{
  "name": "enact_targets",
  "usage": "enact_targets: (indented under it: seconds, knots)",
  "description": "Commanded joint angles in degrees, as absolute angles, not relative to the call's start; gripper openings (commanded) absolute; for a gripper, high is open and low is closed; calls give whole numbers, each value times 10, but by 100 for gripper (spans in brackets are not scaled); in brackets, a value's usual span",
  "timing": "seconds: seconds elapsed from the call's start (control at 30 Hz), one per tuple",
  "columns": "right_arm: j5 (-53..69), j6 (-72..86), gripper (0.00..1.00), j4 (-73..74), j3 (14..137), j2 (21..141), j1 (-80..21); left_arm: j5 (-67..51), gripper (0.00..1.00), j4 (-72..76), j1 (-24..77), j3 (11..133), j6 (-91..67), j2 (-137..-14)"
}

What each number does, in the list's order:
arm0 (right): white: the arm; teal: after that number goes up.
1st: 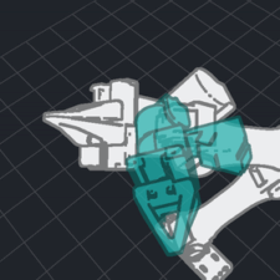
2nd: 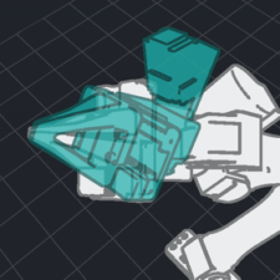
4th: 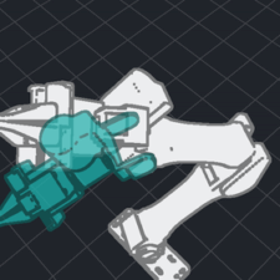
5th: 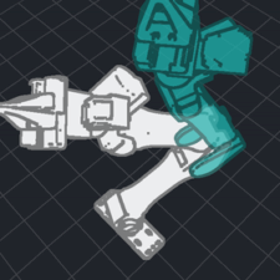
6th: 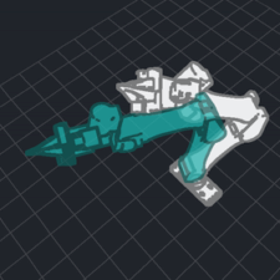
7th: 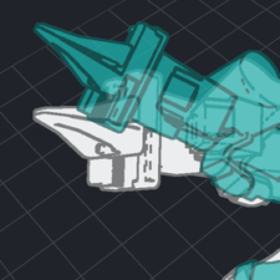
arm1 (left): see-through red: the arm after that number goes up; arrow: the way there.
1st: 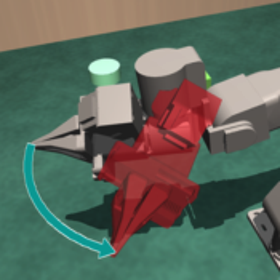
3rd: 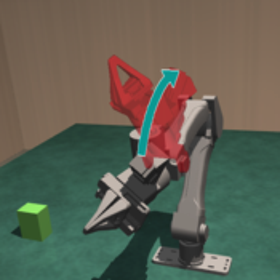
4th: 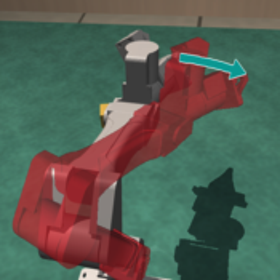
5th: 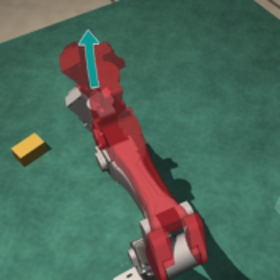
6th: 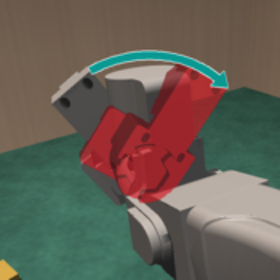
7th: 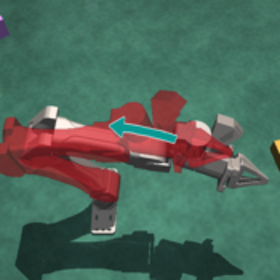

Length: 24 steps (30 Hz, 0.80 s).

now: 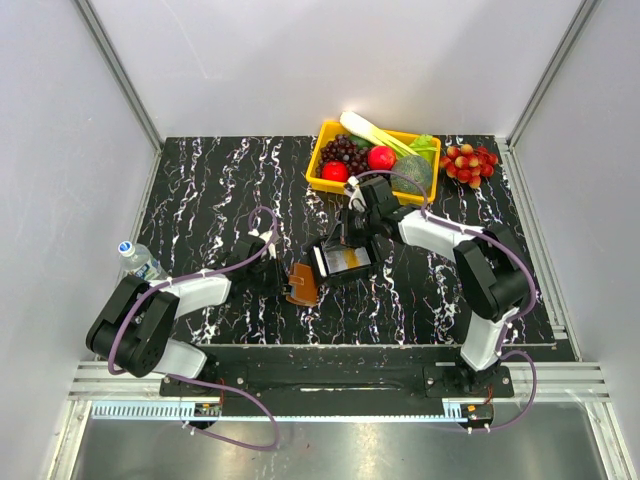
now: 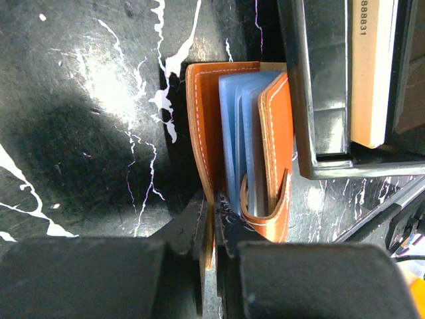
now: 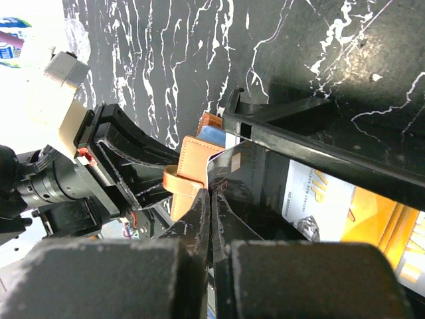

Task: Put the credit cards into the card holder
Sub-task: Pick up the credit card from the storage box.

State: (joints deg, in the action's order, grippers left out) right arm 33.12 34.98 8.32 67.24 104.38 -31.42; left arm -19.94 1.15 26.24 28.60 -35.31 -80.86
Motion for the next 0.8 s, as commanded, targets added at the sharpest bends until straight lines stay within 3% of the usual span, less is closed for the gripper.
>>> enact_targets:
  seconds: [0.0, 0.53, 0.77]
  knots:
    - [370, 378, 0, 35, 668, 1056, -316, -207, 0, -3, 265, 296, -338, -819]
    - [374, 407, 0, -8, 639, 1042, -300, -207, 0, -3, 265, 295, -337, -822]
    - [273, 323, 0, 126, 676, 992, -299, -205, 0, -3, 265, 294, -337, -819]
